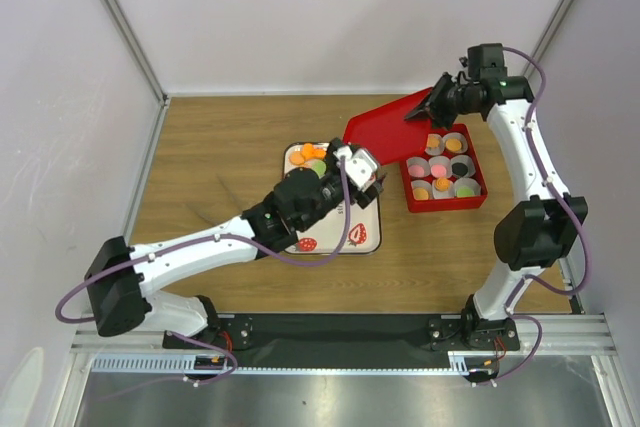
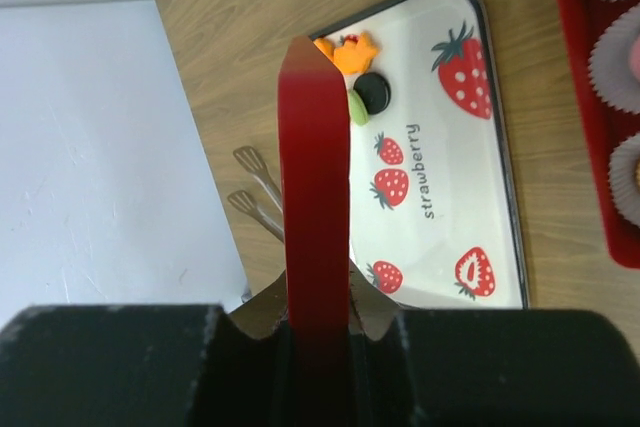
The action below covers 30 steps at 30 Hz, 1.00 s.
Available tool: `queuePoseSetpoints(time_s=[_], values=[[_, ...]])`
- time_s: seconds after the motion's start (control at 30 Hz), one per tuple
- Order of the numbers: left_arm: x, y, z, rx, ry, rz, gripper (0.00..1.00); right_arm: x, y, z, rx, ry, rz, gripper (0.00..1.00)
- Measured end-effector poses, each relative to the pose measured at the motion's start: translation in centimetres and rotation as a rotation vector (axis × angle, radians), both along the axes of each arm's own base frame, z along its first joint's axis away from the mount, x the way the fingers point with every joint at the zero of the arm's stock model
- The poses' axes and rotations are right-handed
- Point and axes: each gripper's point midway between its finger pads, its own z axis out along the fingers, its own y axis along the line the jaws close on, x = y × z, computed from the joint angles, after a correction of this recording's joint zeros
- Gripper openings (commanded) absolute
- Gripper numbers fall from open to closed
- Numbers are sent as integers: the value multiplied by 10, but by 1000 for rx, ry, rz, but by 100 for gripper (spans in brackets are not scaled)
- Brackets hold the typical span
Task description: Pack the cookies
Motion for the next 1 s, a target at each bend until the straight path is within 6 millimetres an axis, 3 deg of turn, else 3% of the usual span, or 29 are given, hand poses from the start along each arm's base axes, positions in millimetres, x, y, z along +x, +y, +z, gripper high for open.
queuePoseSetpoints(time_s=[0.13, 0.33, 0.7, 0.93, 1.0], values=[[-3, -5, -5, 48, -91, -14, 79, -5, 12, 4, -2, 15, 15, 0], [-1, -9, 4, 83, -200, -12, 78, -5, 16, 18, -1, -5, 4, 0], [14, -20, -24, 203, -264, 23, 79, -10, 26, 27, 5, -2, 7, 0], [37, -12, -31, 240, -306, 128, 68, -14, 32, 26, 0, 10, 15, 0], [43, -8, -27, 235, -325, 166, 61, -15, 33, 25, -3, 14, 16, 0]])
